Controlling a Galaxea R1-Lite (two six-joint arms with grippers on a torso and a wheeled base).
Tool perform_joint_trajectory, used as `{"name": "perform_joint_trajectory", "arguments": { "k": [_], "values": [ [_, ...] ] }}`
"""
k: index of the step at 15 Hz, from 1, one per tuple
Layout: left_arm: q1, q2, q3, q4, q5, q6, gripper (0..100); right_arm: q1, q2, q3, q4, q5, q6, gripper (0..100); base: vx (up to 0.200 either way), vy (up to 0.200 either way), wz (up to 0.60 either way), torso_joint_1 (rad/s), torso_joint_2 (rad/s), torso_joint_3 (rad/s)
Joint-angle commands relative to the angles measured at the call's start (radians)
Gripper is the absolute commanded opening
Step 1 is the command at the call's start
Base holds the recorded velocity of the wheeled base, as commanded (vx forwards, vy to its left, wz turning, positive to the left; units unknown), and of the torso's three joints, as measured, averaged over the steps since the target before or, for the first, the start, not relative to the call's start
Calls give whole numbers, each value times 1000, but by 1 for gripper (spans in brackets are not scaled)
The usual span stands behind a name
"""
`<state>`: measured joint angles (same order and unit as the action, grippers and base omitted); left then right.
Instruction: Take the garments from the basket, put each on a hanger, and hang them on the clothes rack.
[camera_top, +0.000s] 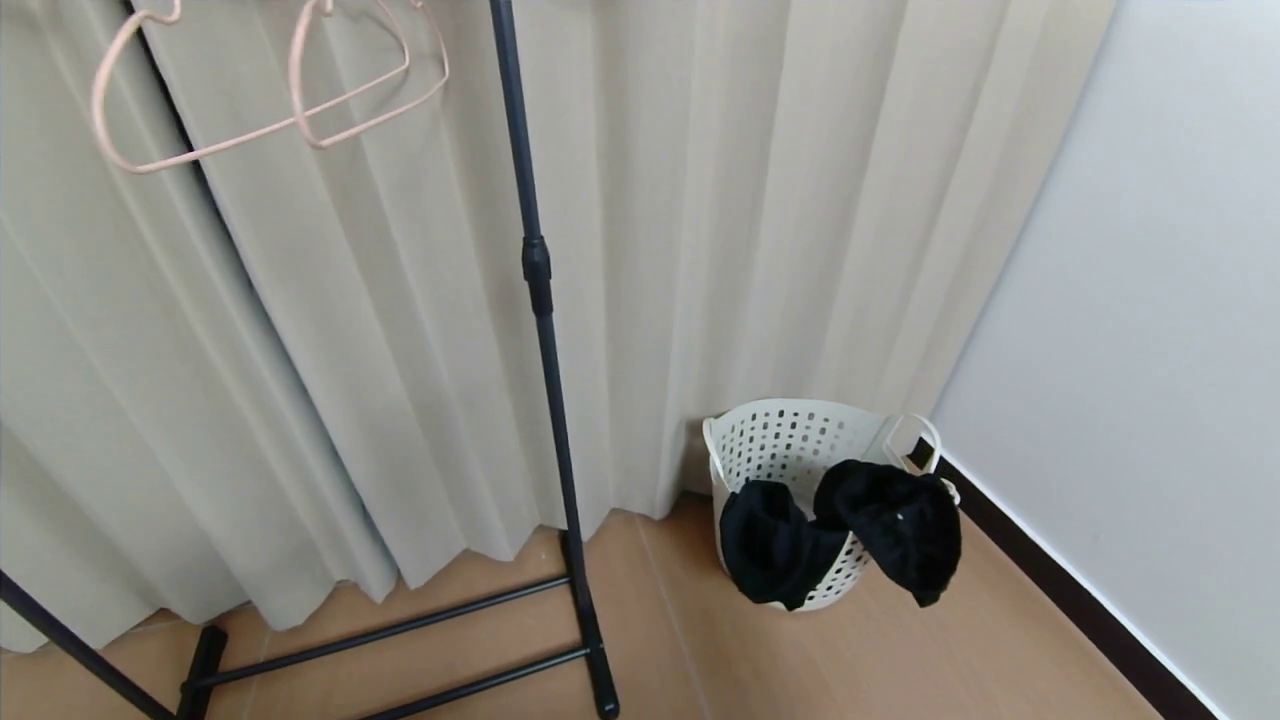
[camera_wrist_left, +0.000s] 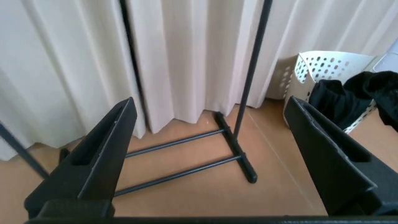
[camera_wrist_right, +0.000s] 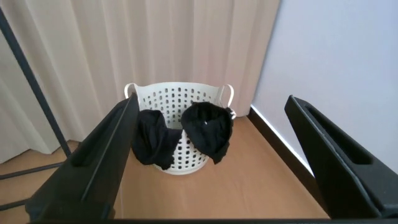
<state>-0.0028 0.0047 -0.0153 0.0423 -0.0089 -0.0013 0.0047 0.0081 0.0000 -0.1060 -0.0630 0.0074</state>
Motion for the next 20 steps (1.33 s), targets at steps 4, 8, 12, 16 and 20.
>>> {"name": "perform_joint_trajectory", "arguments": {
  "k": [4,8,12,16,20],
  "values": [
    [0,1,0,1,1,0,100,0,1,0,-1,0,-3,100,200,-100,-150,5,2,4],
    [1,1,0,-1,1,0,100,0,1,0,-1,0,-1,100,200,0,-300,5,2,4],
    [0,1,0,-1,4,3,100,0,1,0,-1,-1,-3,100,0,0,-450,-2,4,-1],
    [0,1,0,-1,3,3,100,0,1,0,-1,-1,-3,100,0,0,0,0,0,0],
    [1,1,0,-1,3,0,100,0,1,0,-1,0,-3,100,0,0,0,1,1,-21]
  ]
}}
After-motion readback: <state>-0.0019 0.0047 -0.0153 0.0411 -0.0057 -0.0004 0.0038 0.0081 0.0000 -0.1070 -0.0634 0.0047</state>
